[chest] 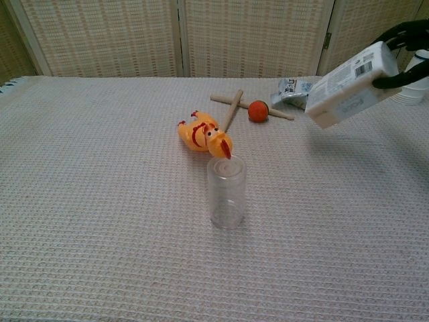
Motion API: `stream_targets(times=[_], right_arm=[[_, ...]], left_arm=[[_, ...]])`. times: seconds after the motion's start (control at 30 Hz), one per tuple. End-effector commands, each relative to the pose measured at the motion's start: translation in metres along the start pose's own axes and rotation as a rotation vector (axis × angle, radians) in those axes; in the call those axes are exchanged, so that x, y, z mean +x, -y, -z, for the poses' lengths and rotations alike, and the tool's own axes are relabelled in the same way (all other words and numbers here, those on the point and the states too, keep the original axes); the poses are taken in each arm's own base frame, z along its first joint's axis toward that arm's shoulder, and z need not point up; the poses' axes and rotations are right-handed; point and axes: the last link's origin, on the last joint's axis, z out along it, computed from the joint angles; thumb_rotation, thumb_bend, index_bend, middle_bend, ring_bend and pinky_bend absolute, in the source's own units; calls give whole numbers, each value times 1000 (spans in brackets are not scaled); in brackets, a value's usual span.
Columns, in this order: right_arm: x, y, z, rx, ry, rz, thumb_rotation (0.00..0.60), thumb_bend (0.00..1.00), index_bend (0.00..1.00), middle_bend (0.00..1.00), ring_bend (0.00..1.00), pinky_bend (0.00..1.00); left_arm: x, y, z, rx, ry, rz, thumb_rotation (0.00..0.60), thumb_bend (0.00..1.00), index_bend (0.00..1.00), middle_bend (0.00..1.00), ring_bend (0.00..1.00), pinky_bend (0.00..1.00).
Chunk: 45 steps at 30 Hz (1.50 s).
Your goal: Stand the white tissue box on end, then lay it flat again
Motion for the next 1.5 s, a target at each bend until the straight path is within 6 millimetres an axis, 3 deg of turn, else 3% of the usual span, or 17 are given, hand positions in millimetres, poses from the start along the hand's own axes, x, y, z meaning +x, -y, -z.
stream_targets(times=[0.03, 0.23, 0.6, 1.1, 1.5], right_arm=[[-24, -22, -4, -1, 22, -167, 600, 342, 367, 453, 263, 0], [-43, -26, -13, 55, 97, -215, 600, 345, 367, 453, 251, 0], [-59, -33, -22, 132, 129, -195, 600, 360, 390, 453, 257, 0], [-85, -48, -30, 99, 181, -254, 600, 370, 403, 453, 265, 0], [-87, -58, -27, 92, 224, -196, 600, 371, 406, 453, 266, 0]], left_arm=[[0, 0, 0, 2, -1, 1, 600, 629, 170, 0, 0, 134], [0, 1, -1, 7, -2, -1, 600, 628, 170, 0, 0, 134], [-2, 3, -3, 18, 11, -5, 600, 627, 170, 0, 0, 135], [-2, 5, -4, 20, 8, -12, 600, 628, 171, 0, 0, 136], [-5, 3, -5, 18, 16, -18, 600, 627, 171, 0, 0, 137]])
